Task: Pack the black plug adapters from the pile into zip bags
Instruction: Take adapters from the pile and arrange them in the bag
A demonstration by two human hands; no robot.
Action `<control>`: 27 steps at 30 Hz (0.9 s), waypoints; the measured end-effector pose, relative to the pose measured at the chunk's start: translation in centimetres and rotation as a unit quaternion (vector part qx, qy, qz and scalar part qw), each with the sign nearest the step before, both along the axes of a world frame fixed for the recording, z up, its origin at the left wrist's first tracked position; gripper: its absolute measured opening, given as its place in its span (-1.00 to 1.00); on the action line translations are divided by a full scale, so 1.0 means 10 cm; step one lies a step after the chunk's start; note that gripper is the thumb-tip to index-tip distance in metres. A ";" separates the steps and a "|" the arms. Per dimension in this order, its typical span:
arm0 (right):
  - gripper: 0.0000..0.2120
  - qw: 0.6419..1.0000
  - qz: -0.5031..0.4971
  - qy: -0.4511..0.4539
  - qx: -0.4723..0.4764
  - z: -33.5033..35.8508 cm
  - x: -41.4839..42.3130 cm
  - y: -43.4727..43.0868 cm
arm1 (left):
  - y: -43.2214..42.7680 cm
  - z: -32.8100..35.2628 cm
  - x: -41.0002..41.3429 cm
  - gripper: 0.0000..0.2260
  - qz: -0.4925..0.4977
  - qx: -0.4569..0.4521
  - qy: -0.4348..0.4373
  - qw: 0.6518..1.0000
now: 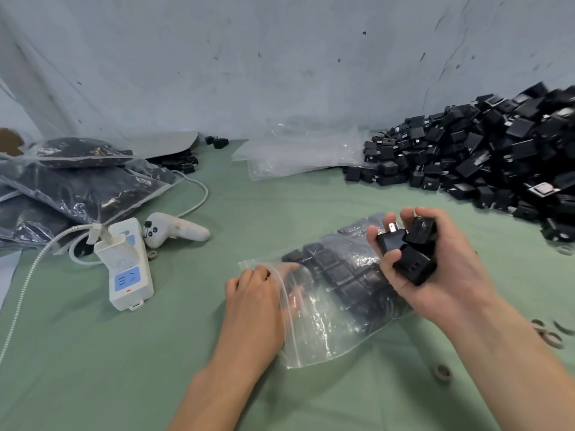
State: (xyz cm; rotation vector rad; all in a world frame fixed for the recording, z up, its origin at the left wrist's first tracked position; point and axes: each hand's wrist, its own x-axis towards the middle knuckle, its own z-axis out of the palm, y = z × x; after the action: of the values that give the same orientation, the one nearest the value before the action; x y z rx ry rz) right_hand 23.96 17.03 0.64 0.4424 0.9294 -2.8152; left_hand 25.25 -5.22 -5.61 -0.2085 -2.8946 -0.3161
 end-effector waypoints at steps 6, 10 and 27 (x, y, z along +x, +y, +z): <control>-0.83 1.000 0.008 0.011 0.005 0.01 -0.06 -0.01 | -0.01 -0.01 0.02 -0.64 0.003 0.021 0.011 1.000; -0.85 1.000 0.005 0.010 0.004 0.02 -0.09 0.00 | 0.02 0.01 0.00 -0.63 -0.003 0.033 0.017 0.999; -0.89 1.000 0.016 0.004 -0.004 0.00 -0.22 -0.13 | -0.03 -0.04 -0.06 -0.78 -0.013 0.044 0.012 0.999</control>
State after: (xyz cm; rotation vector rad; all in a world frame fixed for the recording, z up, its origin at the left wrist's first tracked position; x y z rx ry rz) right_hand 21.73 15.76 0.62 0.4120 0.9178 -2.7936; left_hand 24.64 -5.52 -6.01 -0.2336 -2.8493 -0.4416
